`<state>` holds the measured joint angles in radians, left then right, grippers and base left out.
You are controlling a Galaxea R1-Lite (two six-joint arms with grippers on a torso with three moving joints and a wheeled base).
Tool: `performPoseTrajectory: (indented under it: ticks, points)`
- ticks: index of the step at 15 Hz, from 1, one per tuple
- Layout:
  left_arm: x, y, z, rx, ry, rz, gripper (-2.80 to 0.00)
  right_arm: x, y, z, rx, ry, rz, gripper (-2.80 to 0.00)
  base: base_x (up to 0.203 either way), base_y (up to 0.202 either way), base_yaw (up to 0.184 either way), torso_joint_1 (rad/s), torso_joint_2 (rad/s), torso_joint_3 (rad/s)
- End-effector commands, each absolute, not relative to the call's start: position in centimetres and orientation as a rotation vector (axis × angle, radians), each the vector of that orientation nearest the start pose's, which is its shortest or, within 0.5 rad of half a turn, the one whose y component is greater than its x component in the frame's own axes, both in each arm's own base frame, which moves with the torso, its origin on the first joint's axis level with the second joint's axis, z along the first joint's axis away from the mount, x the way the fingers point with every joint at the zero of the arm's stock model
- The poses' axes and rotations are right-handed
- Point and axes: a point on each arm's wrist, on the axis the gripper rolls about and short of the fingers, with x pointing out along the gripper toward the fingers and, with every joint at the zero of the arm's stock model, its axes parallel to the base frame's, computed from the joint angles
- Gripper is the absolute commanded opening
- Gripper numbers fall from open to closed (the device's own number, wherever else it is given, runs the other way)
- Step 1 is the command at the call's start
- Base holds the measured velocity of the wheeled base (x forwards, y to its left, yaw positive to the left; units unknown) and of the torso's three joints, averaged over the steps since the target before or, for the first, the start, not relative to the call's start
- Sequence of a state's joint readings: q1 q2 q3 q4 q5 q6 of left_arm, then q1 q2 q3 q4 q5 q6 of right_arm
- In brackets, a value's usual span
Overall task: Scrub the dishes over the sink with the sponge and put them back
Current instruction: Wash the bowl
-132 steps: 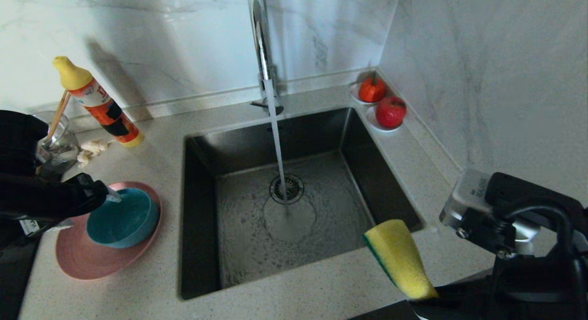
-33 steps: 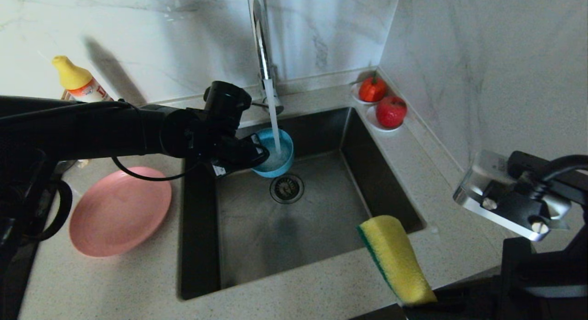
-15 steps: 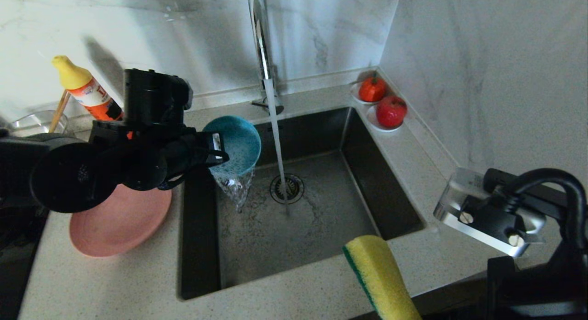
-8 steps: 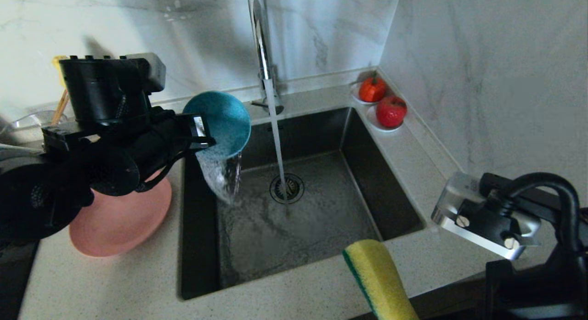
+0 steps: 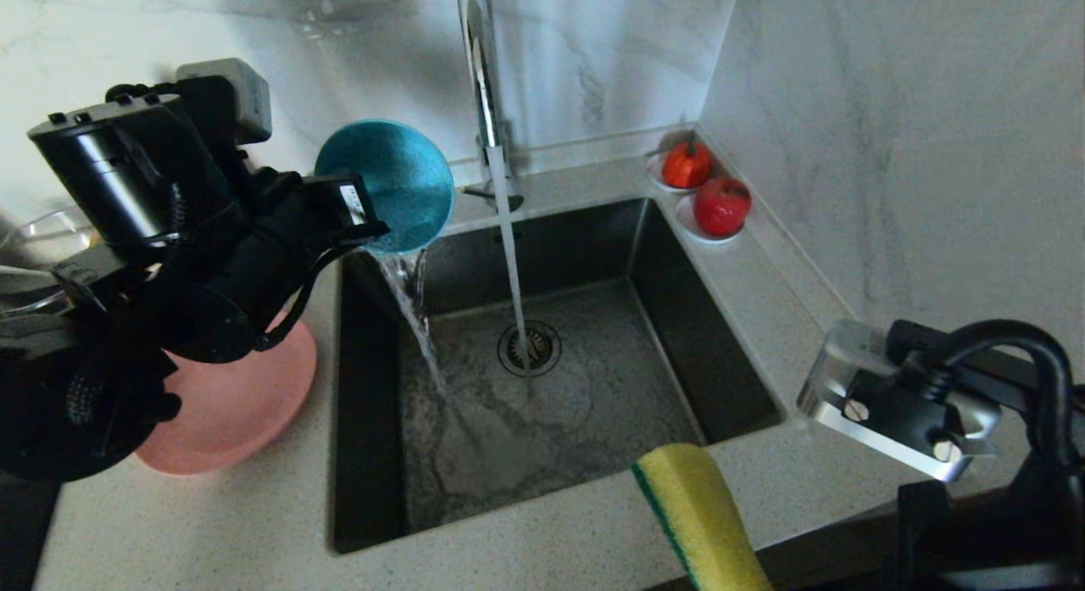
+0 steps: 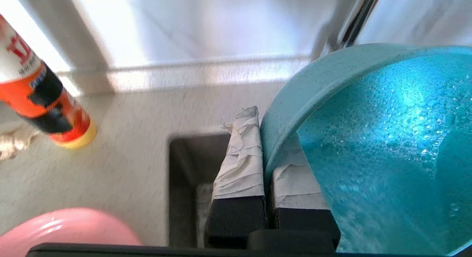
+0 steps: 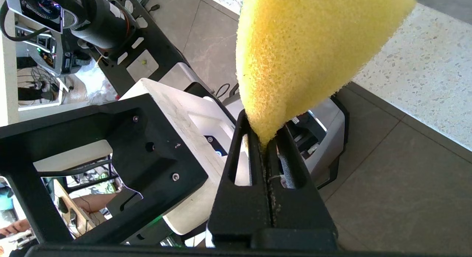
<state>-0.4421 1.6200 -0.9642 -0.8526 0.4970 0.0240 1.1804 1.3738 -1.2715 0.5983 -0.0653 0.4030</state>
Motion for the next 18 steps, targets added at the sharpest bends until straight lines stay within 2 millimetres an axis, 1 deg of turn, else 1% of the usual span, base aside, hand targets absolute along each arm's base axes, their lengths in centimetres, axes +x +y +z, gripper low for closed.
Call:
performPoseTrajectory:
  ticks: [1,4,6,12,15,18]
  points:
    - [27.7,-11.9,26.9,-0.071,-0.192,0.061,-2.8,7.8,18.5,28.5,-0.078,0.796,0.915,-2.8,0.0,0.0,0.0,0.0,0.0,0.0]
    - [27.6,-11.8,27.7,-0.092,-0.261,0.063,-2.8,7.8,18.4,28.6,-0.076,0.793,0.915,-2.8,0.0,0.0,0.0,0.0,0.0,0.0]
    - [27.6,-11.8,27.6,-0.077,-0.285,0.075,-2.8,7.7,18.4,28.6,-0.076,0.793,0.916,-2.8,0.0,0.0,0.0,0.0,0.0,0.0]
    - [27.1,-11.5,28.6,-0.049,-0.477,0.112,-2.8,7.8,18.7,28.4,-0.083,0.8,0.916,-2.8,0.0,0.0,0.0,0.0,0.0,0.0]
    - [26.6,-11.4,28.5,-0.046,-0.518,0.119,-2.8,7.8,18.7,28.4,-0.084,0.801,0.916,-2.8,0.0,0.0,0.0,0.0,0.0,0.0]
    - [25.8,-11.7,29.1,-0.048,-0.591,0.121,-2.8,7.9,18.7,28.4,-0.084,0.803,0.915,-2.8,0.0,0.0,0.0,0.0,0.0,0.0]
